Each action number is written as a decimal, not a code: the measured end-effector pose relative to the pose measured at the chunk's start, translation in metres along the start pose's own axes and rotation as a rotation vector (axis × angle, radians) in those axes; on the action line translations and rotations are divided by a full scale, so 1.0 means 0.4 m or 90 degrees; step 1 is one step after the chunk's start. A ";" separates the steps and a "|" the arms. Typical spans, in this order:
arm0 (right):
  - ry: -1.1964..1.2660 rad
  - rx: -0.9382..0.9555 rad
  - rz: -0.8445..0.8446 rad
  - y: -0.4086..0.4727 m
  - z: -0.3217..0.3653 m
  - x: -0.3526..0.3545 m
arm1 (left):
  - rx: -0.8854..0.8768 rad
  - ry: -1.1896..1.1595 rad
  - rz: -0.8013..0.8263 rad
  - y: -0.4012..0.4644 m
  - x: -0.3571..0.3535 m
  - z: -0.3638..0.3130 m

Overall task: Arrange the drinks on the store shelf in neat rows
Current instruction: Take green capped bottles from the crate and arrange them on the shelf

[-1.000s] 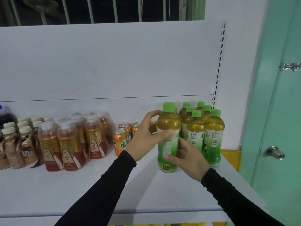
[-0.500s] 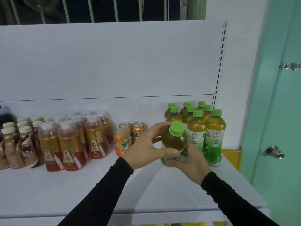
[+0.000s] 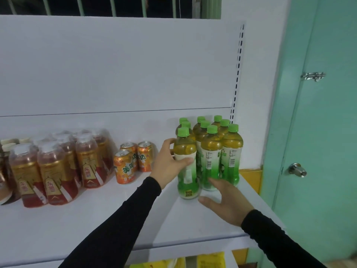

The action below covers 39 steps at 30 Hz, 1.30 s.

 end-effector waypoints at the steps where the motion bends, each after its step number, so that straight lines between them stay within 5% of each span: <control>1: -0.037 -0.014 0.011 -0.011 -0.018 -0.001 | 0.007 -0.006 -0.005 0.008 -0.012 0.005; 9: -0.232 -0.084 0.082 -0.044 -0.105 -0.011 | -0.007 0.041 -0.038 0.020 -0.072 0.036; 29: -0.232 -0.122 0.085 -0.051 -0.121 -0.025 | 0.099 0.177 0.001 -0.048 -0.104 0.119; 35: -0.206 -0.117 0.076 -0.055 -0.113 -0.016 | -0.077 0.286 -0.164 -0.022 -0.020 -0.059; 39: -0.162 -0.122 0.069 -0.054 -0.110 -0.009 | -0.179 0.355 -0.129 0.033 -0.034 -0.206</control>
Point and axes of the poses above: each hand's wrist, its own y-axis towards the middle knuckle, its own x-axis out of the back of the hand, z = x × y, the point moved 6 cm from there along y, towards the middle knuckle, and after that the axes turned 5 degrees about z, right-handed, at the moved point
